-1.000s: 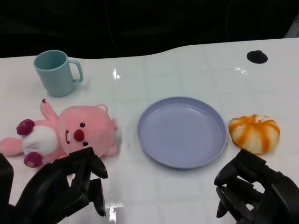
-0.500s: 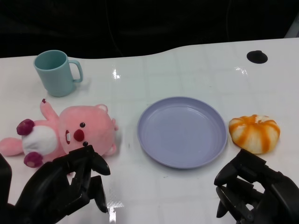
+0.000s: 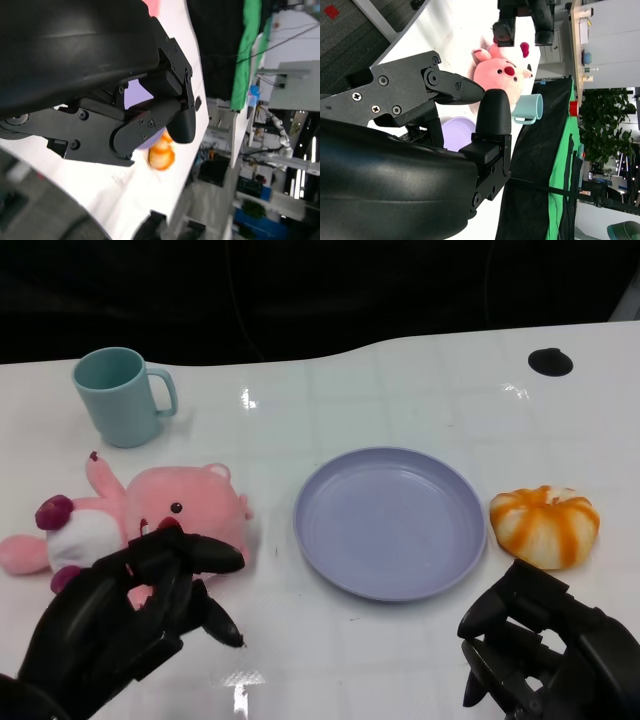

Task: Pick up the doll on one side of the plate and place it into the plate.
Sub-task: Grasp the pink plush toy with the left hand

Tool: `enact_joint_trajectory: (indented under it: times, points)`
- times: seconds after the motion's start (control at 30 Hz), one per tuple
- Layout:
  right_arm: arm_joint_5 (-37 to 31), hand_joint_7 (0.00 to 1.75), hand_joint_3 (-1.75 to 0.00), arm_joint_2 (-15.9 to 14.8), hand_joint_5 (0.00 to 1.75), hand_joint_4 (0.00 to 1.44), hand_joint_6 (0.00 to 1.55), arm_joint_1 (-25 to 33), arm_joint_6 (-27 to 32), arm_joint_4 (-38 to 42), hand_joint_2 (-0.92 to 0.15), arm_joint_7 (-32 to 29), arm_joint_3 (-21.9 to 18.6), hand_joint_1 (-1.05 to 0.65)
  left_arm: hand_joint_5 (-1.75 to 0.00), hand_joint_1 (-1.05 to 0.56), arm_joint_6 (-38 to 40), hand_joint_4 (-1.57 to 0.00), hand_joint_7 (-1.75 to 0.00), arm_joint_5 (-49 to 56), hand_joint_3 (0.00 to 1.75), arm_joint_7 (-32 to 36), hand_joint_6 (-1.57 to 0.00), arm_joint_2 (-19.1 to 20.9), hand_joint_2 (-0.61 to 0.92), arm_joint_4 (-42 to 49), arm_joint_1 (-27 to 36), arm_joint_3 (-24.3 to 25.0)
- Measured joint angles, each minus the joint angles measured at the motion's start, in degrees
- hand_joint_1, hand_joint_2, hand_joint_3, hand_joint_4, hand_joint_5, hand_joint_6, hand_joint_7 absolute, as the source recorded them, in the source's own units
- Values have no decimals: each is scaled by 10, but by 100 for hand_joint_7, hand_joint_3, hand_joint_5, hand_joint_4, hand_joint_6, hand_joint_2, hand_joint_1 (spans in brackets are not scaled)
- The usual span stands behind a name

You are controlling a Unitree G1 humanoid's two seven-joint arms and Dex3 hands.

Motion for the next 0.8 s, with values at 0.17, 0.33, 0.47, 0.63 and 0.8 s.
enact_joint_trajectory:
  times: [0.17, 0.33, 0.47, 0.63, 0.8]
  points:
    - [-3, 161, -60, 1, 173, 59, 48, 0, -1, 1, -88, 0, 0, -34, -97, -40, -58, -47, -34, 27, 30, 0, -60, -2, 90, 8, 2, 3]
    - [-4, 161, -62, 1, 174, 59, 48, 0, -1, 1, -87, -1, 1, -34, -82, -48, -116, -36, -18, 37, 25, -8, -51, 0, 92, 24, -5, 11]
    - [-4, 161, -63, 1, 173, 60, 48, 0, -1, 1, -87, 0, 1, -34, -73, -58, -167, -22, -10, 58, 23, -23, -40, 18, 92, 36, -11, 13]
    - [-6, 161, -63, 1, 173, 60, 48, 0, -1, 1, -86, -2, 3, -35, -67, -63, -237, -13, -5, 116, 21, -18, -33, 36, 92, 50, -21, 19]
    - [-6, 160, -63, 1, 172, 59, 48, 0, -1, 0, -86, -3, 4, -34, -61, -69, -284, -4, -1, 192, 22, 10, -26, 50, 92, 57, -28, 26]
